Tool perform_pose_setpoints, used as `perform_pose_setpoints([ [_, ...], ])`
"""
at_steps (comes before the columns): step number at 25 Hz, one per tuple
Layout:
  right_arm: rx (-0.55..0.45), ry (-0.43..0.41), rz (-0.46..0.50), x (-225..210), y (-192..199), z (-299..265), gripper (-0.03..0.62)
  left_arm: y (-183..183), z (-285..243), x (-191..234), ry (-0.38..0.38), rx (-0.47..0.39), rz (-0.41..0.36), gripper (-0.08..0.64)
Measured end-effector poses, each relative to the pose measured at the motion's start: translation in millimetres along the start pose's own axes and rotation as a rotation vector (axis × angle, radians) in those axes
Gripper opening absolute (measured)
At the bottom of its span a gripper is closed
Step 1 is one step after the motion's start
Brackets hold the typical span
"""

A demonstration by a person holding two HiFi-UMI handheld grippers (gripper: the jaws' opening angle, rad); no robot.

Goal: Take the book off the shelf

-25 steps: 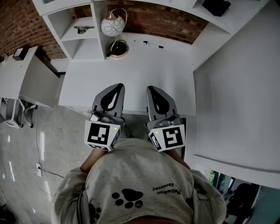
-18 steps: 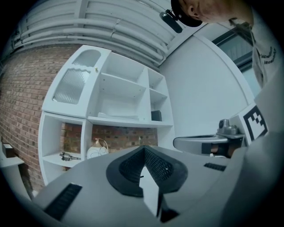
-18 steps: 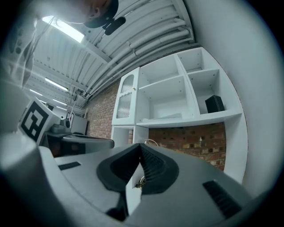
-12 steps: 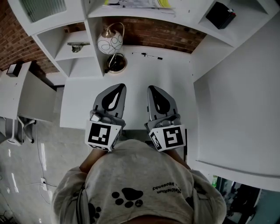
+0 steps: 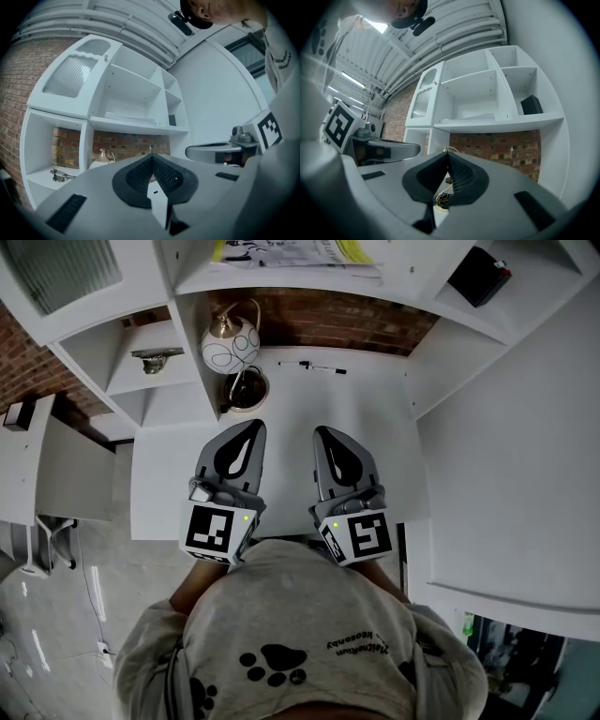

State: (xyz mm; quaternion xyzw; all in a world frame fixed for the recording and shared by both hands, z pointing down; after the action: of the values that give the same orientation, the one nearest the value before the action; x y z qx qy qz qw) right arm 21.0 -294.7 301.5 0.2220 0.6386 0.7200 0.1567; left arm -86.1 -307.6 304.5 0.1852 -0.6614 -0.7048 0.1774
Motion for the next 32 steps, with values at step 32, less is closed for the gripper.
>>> perform_pose_setpoints([
  [32, -0.05, -0.086, 0.402, -83.6, -91.9, -89.6, 0.018, -88.7, -90.0, 25.6, -0.003, -0.13, -0.179, 0.009],
])
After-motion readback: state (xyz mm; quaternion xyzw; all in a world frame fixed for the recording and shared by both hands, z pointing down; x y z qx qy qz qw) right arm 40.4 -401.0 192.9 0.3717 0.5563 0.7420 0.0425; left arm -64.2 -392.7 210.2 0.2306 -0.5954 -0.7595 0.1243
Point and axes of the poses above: the fingertips, and each gripper's own axes: z backward along the fingers, x to its left, y out of its underside, the point moved 2 cm from there along z, backward along the fingers, and after that the axes turned 4 degrees about -y, right-handed, at the moved point
